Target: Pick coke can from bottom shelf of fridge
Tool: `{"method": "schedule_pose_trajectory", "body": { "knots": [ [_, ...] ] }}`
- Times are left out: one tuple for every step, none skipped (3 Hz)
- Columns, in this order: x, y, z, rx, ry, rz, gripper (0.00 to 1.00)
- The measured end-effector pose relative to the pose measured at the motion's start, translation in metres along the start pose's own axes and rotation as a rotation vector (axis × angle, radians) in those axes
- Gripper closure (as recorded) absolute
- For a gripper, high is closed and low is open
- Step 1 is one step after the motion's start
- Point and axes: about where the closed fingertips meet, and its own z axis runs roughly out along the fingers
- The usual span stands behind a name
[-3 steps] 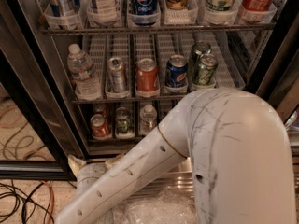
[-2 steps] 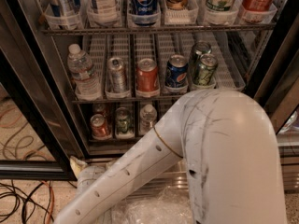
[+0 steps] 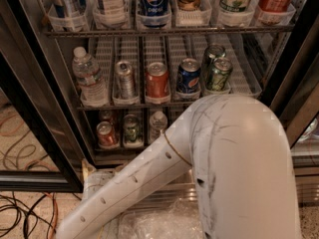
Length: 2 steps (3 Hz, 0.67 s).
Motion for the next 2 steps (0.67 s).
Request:
{"method": "schedule_pose_trajectory", "body": {
  "knots": [
    [-0.0102,-0.0063,0.0059,0.024,-0.030,0.005,0.19],
    [-0.0186,-0.0096,0.0115,0.038,-0.055,-0.001,0.25]
  ]
}}
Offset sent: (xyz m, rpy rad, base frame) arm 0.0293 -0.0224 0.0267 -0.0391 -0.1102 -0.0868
